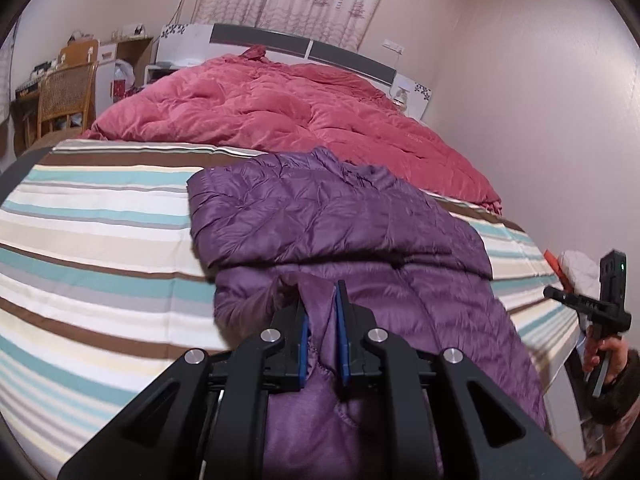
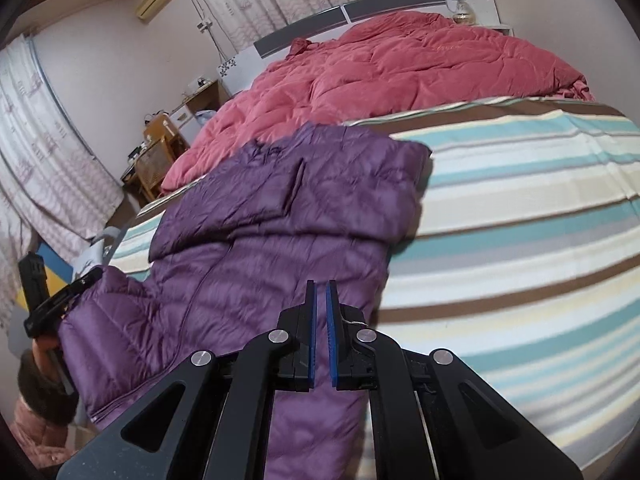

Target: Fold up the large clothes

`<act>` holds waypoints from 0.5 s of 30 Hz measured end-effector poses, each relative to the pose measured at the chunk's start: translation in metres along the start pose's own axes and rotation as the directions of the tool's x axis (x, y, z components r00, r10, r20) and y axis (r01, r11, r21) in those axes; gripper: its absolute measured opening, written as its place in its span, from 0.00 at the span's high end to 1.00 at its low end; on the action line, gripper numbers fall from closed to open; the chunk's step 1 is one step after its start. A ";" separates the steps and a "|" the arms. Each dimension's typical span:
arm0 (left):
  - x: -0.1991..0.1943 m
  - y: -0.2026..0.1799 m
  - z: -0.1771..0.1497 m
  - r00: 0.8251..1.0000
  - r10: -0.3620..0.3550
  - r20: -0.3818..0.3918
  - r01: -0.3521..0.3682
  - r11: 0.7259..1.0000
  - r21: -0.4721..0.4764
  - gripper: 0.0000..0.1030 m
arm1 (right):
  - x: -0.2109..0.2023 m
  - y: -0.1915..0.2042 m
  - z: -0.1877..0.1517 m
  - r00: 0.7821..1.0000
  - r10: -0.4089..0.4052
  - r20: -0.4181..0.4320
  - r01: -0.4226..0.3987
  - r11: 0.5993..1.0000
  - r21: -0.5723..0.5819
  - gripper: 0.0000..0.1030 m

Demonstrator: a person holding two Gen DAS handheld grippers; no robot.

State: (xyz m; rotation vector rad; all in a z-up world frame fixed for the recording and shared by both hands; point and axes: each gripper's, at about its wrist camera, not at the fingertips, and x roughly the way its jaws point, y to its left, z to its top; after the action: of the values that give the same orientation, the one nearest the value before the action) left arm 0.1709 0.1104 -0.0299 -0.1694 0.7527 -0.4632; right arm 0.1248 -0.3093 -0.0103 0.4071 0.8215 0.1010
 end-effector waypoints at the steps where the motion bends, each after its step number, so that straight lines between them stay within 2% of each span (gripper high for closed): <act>1: 0.005 0.000 0.003 1.000 -0.002 -0.002 0.002 1.000 -0.008 0.90 | 0.001 -0.003 0.002 1.000 -0.011 -0.012 0.011 1.000 0.007 0.95; 3: 0.010 -0.003 0.006 1.000 -0.006 0.002 0.006 1.000 -0.008 0.90 | -0.001 -0.007 -0.003 1.000 -0.022 -0.020 0.022 1.000 0.002 0.94; 5: 0.014 -0.005 0.009 1.000 -0.007 -0.002 0.007 1.000 -0.005 0.90 | -0.003 -0.004 -0.017 0.998 -0.046 -0.039 0.043 0.997 -0.062 0.94; 9: 0.016 -0.011 0.007 1.000 -0.007 0.000 0.007 1.000 0.010 0.90 | 0.000 -0.009 -0.055 0.986 -0.090 -0.141 0.073 0.990 -0.119 0.94; 15: 0.015 -0.008 0.004 1.000 0.003 -0.001 -0.003 1.000 0.008 0.90 | -0.009 -0.016 -0.117 0.964 -0.150 -0.219 0.076 0.946 -0.314 0.94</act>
State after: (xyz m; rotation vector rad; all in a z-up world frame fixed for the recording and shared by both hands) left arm 0.1804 0.0964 -0.0334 -0.1609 0.7515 -0.4632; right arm 0.0324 -0.2898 -0.0812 0.0550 1.0492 0.1691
